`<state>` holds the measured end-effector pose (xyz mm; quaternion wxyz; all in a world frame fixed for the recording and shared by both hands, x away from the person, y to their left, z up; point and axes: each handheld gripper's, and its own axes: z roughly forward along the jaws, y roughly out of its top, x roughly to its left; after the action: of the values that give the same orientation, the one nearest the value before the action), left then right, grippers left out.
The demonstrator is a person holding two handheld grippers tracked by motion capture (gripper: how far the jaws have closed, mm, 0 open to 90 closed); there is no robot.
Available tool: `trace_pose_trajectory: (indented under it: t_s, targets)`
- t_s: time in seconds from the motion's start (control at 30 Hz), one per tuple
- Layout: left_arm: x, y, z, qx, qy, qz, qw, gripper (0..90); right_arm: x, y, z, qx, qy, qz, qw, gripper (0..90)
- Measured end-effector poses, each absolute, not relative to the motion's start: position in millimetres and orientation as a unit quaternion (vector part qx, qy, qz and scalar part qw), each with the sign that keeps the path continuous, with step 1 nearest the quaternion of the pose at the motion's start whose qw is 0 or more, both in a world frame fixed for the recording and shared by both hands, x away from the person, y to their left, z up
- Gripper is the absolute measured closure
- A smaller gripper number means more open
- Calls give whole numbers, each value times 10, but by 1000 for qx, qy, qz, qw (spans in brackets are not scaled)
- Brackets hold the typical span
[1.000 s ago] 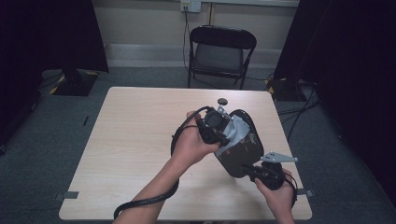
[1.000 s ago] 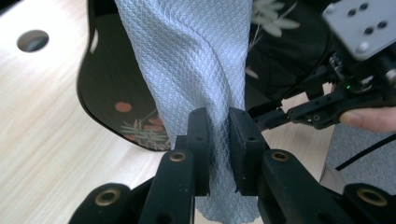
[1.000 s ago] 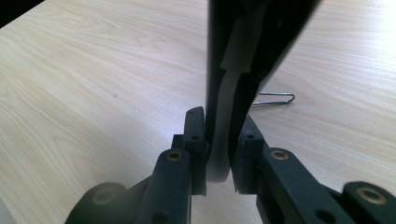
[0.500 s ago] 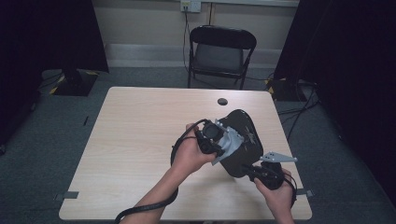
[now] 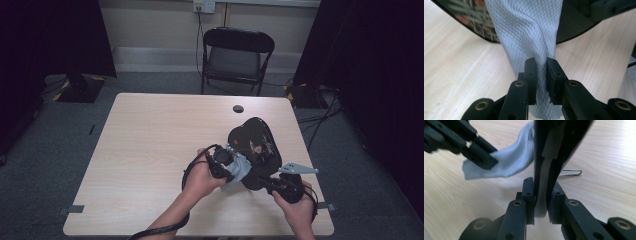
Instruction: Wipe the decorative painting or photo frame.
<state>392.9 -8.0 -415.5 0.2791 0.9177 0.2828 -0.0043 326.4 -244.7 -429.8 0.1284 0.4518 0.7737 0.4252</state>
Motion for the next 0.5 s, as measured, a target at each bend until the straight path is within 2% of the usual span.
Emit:
trace_pose_trajectory:
  t_s: [0.5]
  targets:
    - [3898,-68,-4531,921,295,-14,253,799,3267,-2452,-4299,451,774,426,128,792]
